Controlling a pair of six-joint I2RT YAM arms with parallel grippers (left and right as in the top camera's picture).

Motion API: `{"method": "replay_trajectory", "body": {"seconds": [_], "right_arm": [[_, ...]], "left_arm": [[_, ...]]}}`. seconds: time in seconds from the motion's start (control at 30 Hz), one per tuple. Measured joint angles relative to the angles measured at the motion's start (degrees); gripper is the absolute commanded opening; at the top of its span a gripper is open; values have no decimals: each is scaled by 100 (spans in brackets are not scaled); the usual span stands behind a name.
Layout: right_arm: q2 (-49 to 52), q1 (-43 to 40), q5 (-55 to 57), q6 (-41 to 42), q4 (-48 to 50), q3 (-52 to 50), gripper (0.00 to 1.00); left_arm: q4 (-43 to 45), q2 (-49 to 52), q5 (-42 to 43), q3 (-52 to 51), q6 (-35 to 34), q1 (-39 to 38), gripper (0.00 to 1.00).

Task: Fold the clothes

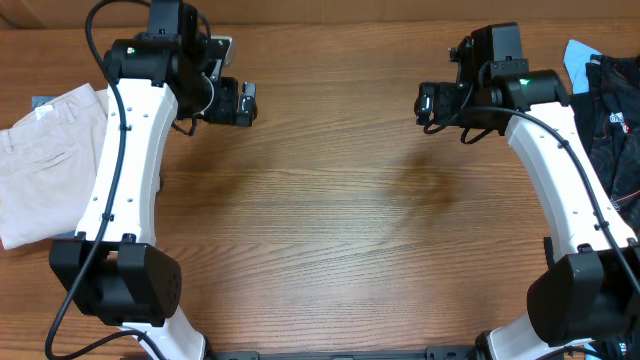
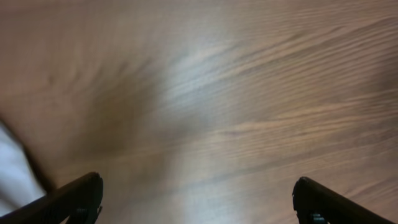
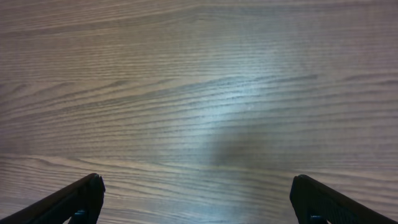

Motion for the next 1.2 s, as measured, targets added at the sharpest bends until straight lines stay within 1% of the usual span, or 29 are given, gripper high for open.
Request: {"method": "replay_trajectory", "body": {"seconds": [0.1,0.2,0.27,0.37,0.43,0.53,0.57,0.67,0.8,0.97,1.07,1.2], "right_arm": [[-74,-7,4,297,-254,0,100],[-343,-9,13,476,-448,0,99],[-763,-9,68,586,-557,-72,99],[-1469,-9,184,662,-317,-546,99],[-2022,-9,262,682,-17,-1014,99],[-2726,-9,361,688,361,-1644,99],[-3108,-7,417,688,568,-2004,99],[-3821,-9,546,691,809,-2677,100],[-4682,-9,625,688,813,-3401,100],[-5093,-9,664,688,586,-3641,100],[-5095,-9,662,691,391,-3646,100],[-5036,-9,664,693,332,-3646,100]], "left_arm": [[-535,-28,-437,0,-433,-4,100],[-649,-273,-855,-11,-577,-120,100],[-645,-691,-1023,-68,-573,-459,100],[-472,-1394,-1200,-317,-570,-898,100],[-227,-1893,-1248,-597,-560,-1043,100],[109,-2616,-1349,-1128,-557,-1036,100],[310,-2863,-1370,-1388,-555,-1036,100],[772,-3543,-1390,-2245,-531,-1036,100],[1207,-4577,-1381,-3338,-466,-848,100],[1241,-5563,-1388,-3969,-422,-181,100],[1244,-5772,-1401,-4000,-420,120,100],[1244,-5740,-1419,-4004,-420,199,100]]}}
